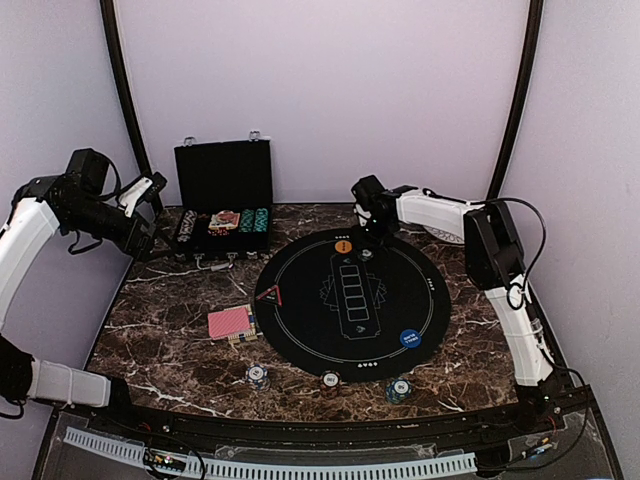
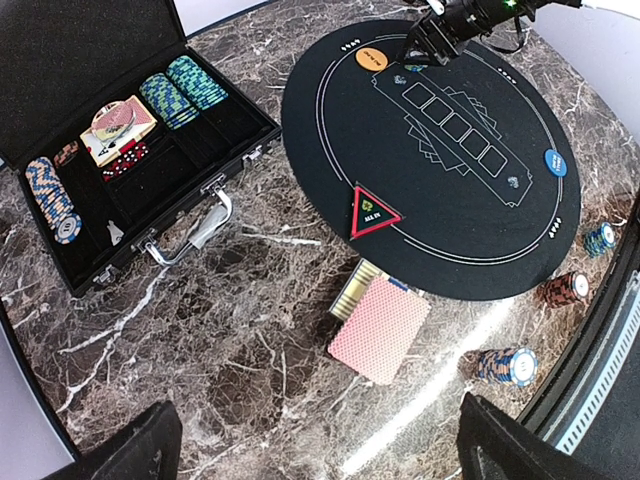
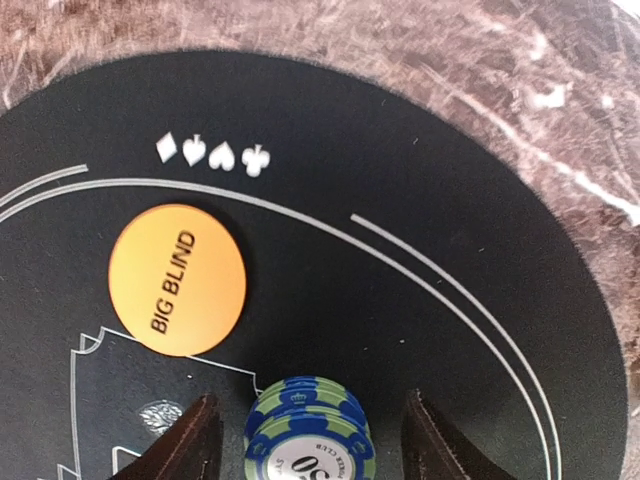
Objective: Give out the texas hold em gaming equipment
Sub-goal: Place the poker chips pile in the big blind area, then pick up the pile of poker chips from the pile of poker chips.
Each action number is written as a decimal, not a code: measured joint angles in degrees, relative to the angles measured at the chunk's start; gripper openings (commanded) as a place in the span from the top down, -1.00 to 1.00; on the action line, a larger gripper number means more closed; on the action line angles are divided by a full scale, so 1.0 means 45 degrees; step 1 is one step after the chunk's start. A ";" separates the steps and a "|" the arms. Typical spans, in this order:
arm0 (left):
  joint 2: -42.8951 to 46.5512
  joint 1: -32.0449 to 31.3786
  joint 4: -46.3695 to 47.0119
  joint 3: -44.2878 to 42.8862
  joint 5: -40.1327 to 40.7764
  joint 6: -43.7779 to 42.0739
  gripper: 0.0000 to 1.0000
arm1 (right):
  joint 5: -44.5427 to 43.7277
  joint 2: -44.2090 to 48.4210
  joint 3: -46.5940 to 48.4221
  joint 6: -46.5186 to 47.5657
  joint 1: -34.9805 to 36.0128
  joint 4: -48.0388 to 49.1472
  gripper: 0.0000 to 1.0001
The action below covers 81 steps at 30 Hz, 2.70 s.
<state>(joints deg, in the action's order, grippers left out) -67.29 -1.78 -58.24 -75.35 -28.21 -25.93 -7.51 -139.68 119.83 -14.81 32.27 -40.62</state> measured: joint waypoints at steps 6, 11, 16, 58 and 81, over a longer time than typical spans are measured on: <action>0.0005 0.0000 -0.0083 -0.0155 0.0005 -0.0005 -0.97 | -0.0005 0.0408 0.0170 0.0160 0.0039 -0.0141 -0.32; 0.0000 0.0000 -0.0097 -0.0175 0.0034 -0.0005 -0.98 | -0.0291 0.3206 -0.2283 0.0146 0.0520 -0.0024 -0.42; 0.0000 0.0000 -0.0102 -0.0233 0.0029 -0.0015 -0.98 | -0.0743 0.7587 -0.6183 -0.0330 0.2399 0.0165 -0.51; -0.0044 -0.0311 -0.0092 -0.0238 0.0029 -0.0107 -0.98 | 0.0335 1.2454 -1.6126 -0.6606 0.8913 0.0291 -0.53; -0.0044 -0.0325 -0.0092 -0.0238 0.0039 -0.0107 -0.98 | 0.0325 1.2420 -1.6242 -0.6533 0.8913 0.0408 0.02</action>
<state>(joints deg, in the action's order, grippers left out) -67.48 -3.25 -58.65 -76.42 -28.03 -26.41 -6.04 -83.79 46.74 -44.21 72.38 -38.79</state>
